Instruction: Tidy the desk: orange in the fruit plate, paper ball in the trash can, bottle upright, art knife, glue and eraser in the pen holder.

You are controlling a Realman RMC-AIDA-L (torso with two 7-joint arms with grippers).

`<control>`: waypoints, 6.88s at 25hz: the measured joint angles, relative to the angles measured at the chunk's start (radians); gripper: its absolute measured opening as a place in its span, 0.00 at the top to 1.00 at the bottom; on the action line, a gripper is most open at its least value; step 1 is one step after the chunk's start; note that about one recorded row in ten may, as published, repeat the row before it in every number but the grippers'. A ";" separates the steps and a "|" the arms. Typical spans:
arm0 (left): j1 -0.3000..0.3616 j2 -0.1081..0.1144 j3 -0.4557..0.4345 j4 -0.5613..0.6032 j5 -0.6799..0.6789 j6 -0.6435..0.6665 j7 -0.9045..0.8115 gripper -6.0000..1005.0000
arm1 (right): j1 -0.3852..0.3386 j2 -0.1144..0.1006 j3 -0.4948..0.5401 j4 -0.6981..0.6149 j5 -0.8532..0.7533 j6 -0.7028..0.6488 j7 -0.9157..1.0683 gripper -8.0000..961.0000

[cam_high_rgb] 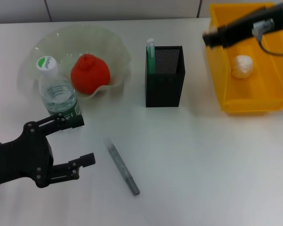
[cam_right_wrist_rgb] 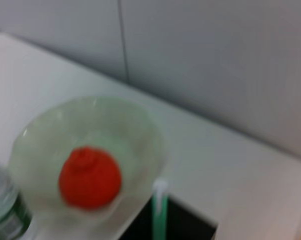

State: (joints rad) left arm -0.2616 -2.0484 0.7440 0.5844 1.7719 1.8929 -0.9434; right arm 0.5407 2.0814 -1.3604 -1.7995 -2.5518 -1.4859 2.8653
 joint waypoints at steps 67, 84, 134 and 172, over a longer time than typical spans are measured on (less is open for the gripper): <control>0.101 0.036 -0.045 0.005 0.006 -0.004 0.049 0.19 | 0.282 0.011 -0.583 0.629 0.297 0.368 -0.055 0.15; 0.097 0.028 -0.041 0.002 0.009 -0.008 0.049 0.19 | 0.362 0.011 -0.691 0.738 0.354 0.425 -0.061 0.17; 0.079 0.016 -0.015 0.000 0.009 0.002 0.050 0.19 | 0.253 0.004 -0.444 0.514 0.260 0.267 -0.117 0.87; -0.037 -0.016 0.080 -0.038 0.021 -0.035 0.009 0.19 | -0.036 0.002 -0.056 1.252 1.624 0.406 -1.909 0.86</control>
State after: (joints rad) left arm -0.2988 -2.0648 0.8243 0.5461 1.7933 1.8578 -0.9348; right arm 0.5050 2.0839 -1.4164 -0.5476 -0.9273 -1.0795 0.9564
